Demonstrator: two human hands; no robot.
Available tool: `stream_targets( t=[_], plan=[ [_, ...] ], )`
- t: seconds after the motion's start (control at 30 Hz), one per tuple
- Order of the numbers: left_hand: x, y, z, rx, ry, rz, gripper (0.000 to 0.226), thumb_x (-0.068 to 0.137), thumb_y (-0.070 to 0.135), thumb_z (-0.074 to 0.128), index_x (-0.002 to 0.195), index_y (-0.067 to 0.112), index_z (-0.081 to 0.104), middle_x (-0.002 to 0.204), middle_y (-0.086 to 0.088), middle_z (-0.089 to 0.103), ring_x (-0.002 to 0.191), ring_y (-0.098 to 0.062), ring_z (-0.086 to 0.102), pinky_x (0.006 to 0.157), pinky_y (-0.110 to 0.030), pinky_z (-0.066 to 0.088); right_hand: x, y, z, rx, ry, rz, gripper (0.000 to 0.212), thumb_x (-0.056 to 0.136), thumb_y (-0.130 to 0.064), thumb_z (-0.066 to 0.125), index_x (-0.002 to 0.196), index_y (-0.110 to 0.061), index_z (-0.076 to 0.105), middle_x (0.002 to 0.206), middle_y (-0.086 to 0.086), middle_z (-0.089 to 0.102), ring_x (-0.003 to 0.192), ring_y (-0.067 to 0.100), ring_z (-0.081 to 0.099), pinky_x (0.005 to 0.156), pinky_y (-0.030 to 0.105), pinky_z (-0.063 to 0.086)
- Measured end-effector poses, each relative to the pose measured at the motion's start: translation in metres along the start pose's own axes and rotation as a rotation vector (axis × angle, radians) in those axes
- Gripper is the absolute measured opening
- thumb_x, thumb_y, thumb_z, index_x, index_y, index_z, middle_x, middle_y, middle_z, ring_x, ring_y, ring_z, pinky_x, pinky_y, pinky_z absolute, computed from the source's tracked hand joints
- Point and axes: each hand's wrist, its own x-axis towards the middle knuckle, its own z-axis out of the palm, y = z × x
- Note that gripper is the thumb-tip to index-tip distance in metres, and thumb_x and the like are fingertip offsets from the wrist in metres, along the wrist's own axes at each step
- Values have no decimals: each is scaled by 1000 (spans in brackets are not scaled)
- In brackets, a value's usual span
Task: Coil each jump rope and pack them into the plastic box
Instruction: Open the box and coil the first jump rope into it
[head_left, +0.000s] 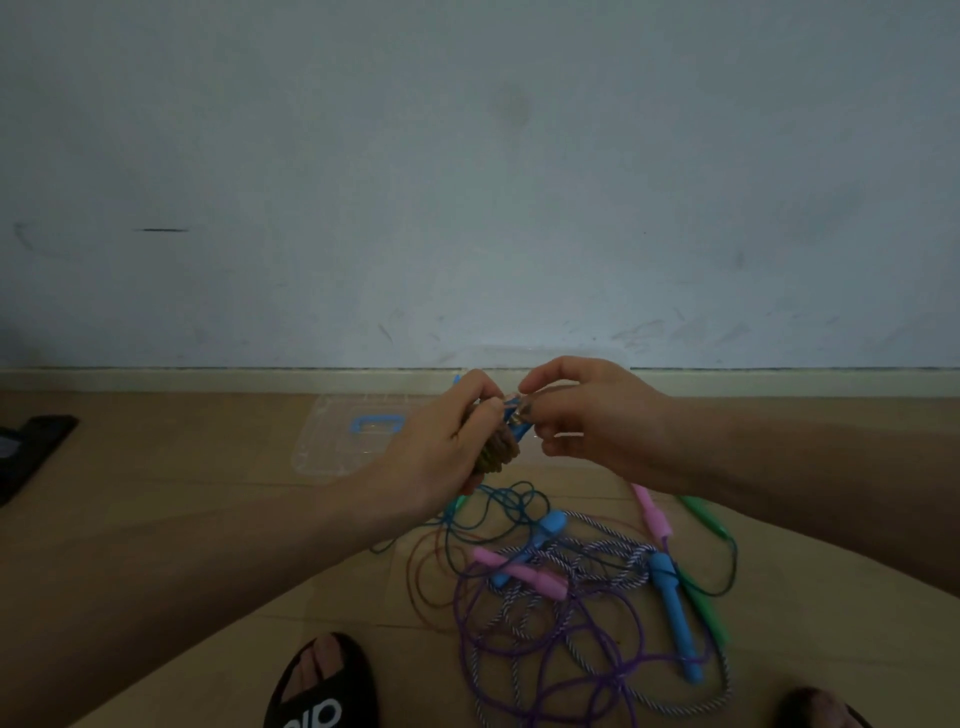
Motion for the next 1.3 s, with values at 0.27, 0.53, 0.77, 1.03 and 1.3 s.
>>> stream_targets(
  t=[0.27,0.53,0.77,1.03,1.3],
  plan=[
    [-2,1,1,34,-6,25,19,105,25,38,97,12,49,66,12,64,47,-11,48,45,-24,41,0,5,6,-80,85,-16,31,79,6,69,103,-7,53,92,15,59,68,21,60,66,33,57],
    [3,-1,3,178,6,104,15,105,27,38,98,18,47,66,12,56,57,0,52,55,-17,41,-3,7,12,87,124,157,27,83,-3,68,107,0,56,86,17,62,72,24,63,71,38,61],
    [6,-6,7,265,2,158,14,105,27,38,100,16,46,72,11,57,64,1,53,57,-14,39,5,11,11,74,284,147,38,78,1,75,110,-1,53,83,17,65,68,21,65,59,29,58],
    [29,-14,15,211,60,66,19,105,35,35,103,18,42,71,5,56,53,-4,52,52,-29,42,19,12,10,72,331,80,12,79,3,69,91,7,68,74,16,62,64,21,60,57,24,51],
    [52,-21,17,126,33,-53,23,104,40,34,106,19,43,81,-8,58,58,-22,60,65,-48,53,46,16,-2,184,321,140,16,83,2,66,98,8,67,88,19,65,74,21,61,62,27,55]
  ],
)
